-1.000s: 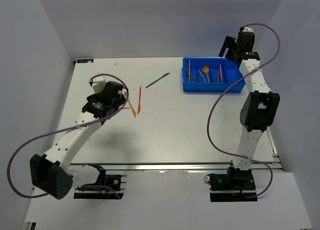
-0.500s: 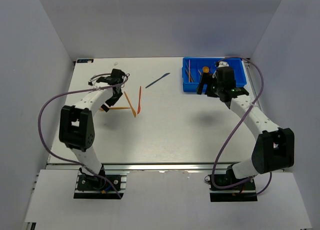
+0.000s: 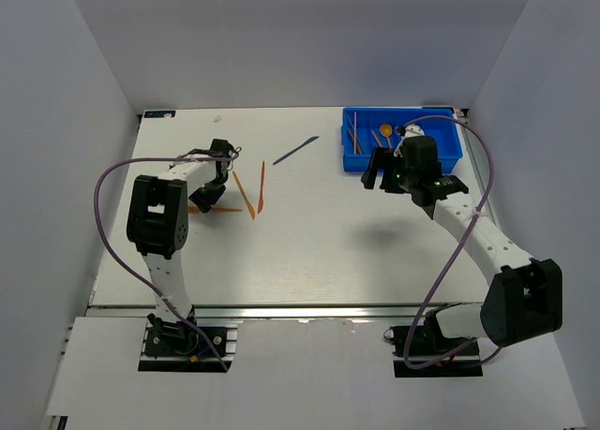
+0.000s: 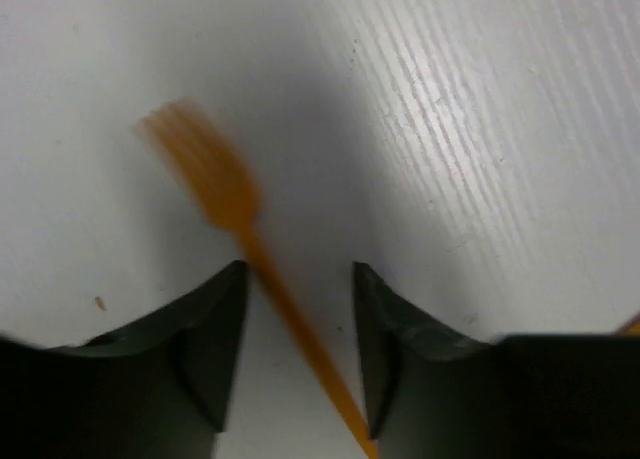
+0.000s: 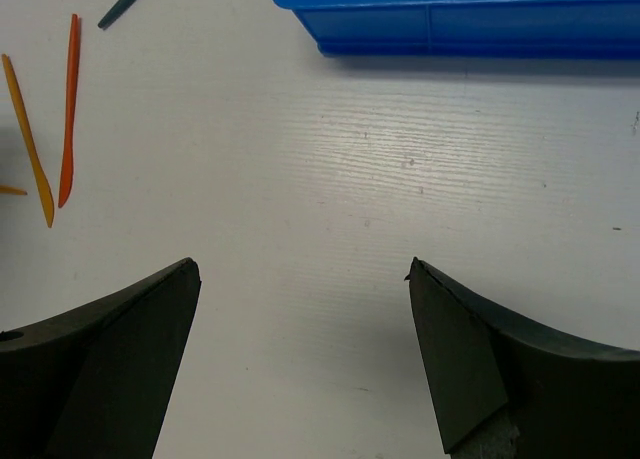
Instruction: Sort the eating utensils into containers
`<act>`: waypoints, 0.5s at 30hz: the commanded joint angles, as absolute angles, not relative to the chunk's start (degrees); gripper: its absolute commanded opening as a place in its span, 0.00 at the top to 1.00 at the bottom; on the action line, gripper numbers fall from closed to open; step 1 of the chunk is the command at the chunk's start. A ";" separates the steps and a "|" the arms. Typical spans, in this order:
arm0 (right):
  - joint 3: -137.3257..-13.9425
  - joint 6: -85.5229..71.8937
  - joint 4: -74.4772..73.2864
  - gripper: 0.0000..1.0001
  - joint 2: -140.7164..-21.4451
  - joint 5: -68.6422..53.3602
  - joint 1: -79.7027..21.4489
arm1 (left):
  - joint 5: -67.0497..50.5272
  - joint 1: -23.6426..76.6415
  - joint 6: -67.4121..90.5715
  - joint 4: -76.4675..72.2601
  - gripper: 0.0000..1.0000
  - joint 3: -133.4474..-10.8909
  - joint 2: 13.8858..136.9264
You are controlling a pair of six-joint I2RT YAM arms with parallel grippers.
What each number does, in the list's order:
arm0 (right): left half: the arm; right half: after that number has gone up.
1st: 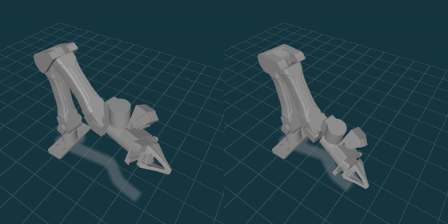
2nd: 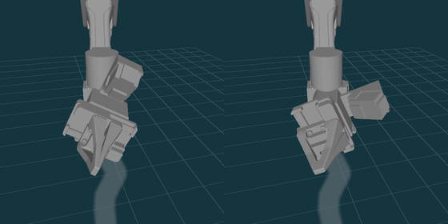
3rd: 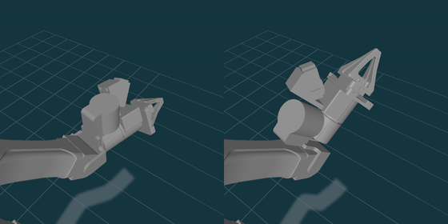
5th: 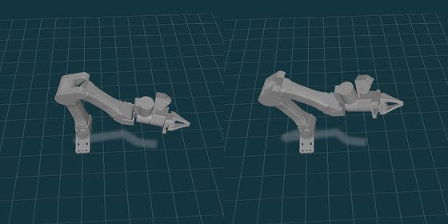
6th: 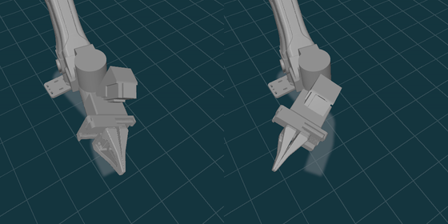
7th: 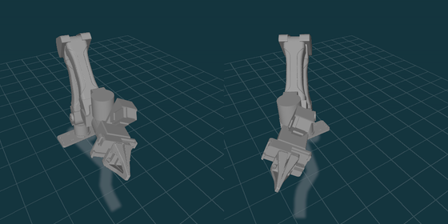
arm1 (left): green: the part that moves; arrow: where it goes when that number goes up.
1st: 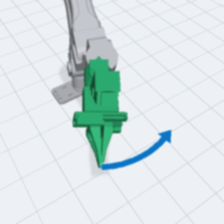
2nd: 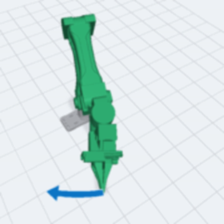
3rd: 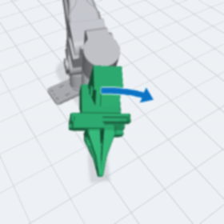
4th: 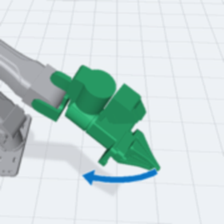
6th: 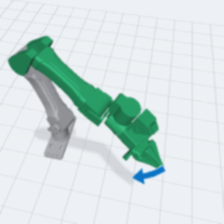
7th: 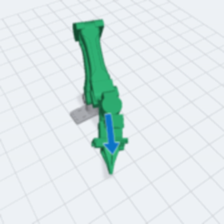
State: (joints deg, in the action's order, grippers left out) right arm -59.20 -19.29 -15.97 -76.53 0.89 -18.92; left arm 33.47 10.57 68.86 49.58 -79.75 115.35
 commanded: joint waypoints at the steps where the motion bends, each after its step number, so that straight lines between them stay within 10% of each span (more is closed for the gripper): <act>1: -58.89 -18.63 -14.15 0.11 -74.97 0.53 -19.68 | 33.40 9.76 73.74 44.92 0.49 -75.42 115.58; 5: -57.83 -19.16 -13.71 0.11 -74.45 0.53 -20.74 | 32.52 9.23 74.18 41.32 0.99 -69.36 112.77; 15: -50.91 -27.20 1.63 0.11 -73.74 -23.07 -25.22 | 27.26 11.15 61.02 25.41 1.00 -49.14 88.12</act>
